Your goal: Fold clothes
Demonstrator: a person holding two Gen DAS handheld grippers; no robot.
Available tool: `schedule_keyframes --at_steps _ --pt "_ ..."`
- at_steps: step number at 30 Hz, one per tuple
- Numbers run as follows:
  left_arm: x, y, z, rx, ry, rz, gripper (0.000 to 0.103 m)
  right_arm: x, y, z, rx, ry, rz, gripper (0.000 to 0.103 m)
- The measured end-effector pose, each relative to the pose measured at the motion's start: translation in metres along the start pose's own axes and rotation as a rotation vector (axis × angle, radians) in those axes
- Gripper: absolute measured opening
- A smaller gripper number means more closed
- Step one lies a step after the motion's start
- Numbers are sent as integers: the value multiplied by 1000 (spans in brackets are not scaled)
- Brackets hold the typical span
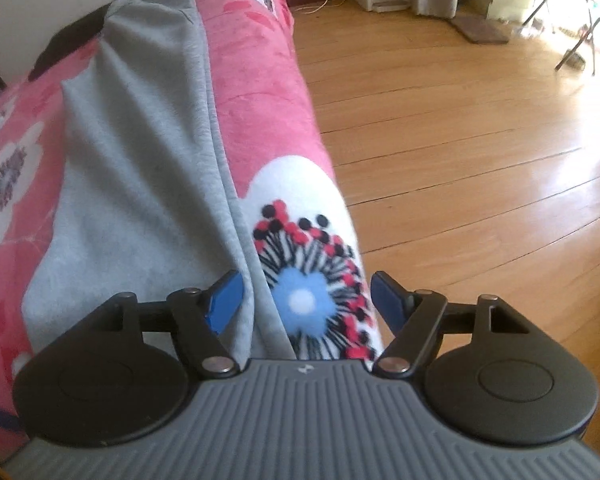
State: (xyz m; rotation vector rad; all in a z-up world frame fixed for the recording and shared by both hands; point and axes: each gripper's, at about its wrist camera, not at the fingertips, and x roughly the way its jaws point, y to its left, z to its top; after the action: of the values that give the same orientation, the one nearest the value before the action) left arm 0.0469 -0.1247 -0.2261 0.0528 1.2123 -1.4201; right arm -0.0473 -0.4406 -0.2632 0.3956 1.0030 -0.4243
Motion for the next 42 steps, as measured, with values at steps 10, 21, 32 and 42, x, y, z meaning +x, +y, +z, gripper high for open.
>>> schedule_keyframes --at_steps 10,21,32,42 --pt "-40 44 -38 -30 -63 245 97 -69 1 -13 133 -4 102 71" --pt "13 58 -17 183 20 176 73 -83 100 -35 -154 101 322 70" --pt "3 30 -36 126 -29 70 10 -95 38 -77 236 125 416 70" --pt "20 -62 -57 183 50 -243 9 -82 11 -132 589 303 627 70"
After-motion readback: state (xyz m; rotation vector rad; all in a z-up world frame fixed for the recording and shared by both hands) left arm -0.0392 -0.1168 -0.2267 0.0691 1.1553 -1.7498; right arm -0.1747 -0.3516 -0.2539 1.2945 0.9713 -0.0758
